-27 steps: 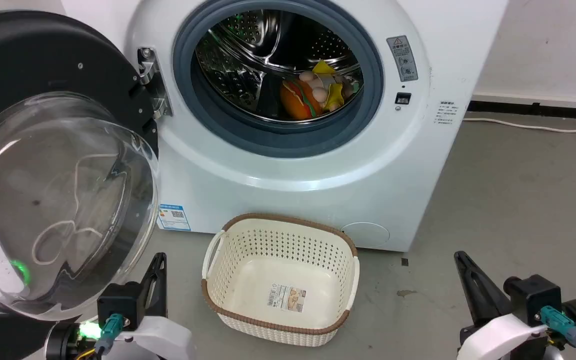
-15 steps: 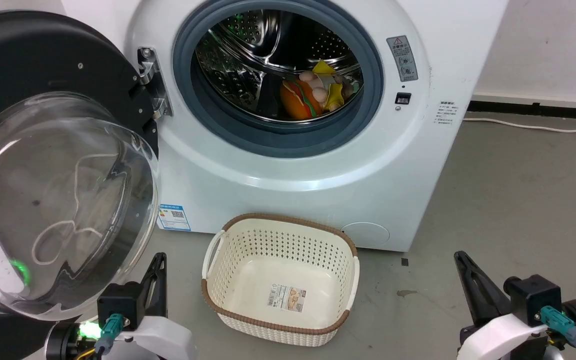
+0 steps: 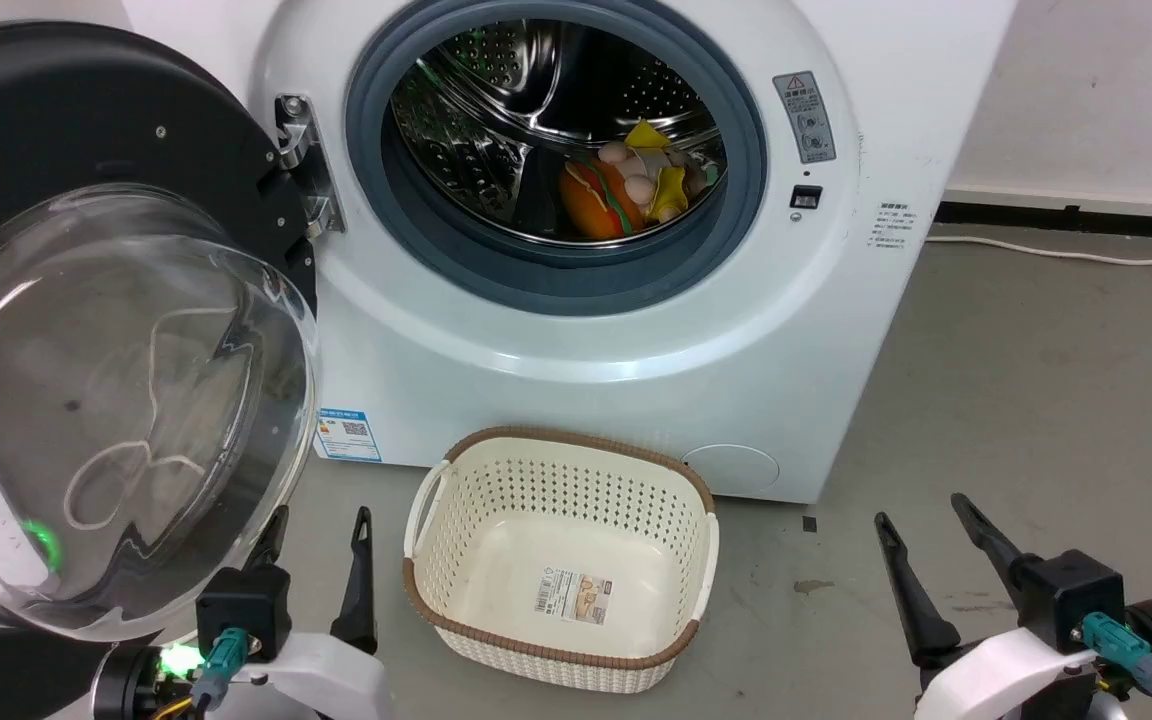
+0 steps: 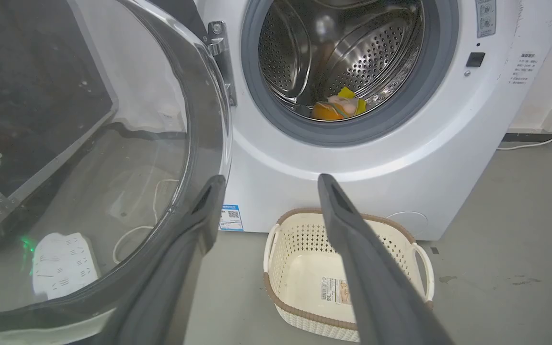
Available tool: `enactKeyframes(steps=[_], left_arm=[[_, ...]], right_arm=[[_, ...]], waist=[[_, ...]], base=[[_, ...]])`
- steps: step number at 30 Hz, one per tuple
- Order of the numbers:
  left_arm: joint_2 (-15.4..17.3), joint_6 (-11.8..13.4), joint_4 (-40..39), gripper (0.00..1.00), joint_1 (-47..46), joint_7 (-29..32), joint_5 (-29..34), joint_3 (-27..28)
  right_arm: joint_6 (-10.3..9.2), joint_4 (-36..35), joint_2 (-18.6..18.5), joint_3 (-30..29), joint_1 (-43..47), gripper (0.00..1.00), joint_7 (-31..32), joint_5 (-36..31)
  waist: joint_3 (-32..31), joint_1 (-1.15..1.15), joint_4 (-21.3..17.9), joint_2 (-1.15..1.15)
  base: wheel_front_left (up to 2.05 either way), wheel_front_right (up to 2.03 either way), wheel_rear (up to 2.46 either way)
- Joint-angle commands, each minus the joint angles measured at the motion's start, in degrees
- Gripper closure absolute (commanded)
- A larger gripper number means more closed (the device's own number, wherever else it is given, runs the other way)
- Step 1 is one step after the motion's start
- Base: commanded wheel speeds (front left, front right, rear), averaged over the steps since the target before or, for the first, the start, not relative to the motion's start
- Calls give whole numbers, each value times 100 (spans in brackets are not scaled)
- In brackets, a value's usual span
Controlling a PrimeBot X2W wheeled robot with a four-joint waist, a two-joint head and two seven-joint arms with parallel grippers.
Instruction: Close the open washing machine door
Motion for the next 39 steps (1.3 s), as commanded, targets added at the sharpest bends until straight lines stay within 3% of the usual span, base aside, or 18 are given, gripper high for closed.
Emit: enactKeyframes(steps=[1, 18, 39], left_arm=[[0, -8, -10, 0, -3, -55, -5, -12], [6, -37, -67, 0, -11, -283, -26, -66], [25, -47, -147, 0, 57, -558, -54, -110]], right_arm=[[0, -3, 1, -11, -1, 0, -53, 60], [1, 13, 5, 113, -8, 0, -280, 215], [2, 68, 10, 363, -35, 0, -555, 380]], waist=[[0, 0, -1, 0], [11, 0, 181, 0], [-19, 0, 1113, 0]], base=[[0, 0, 0], [0, 0, 0], [0, 0, 0]])
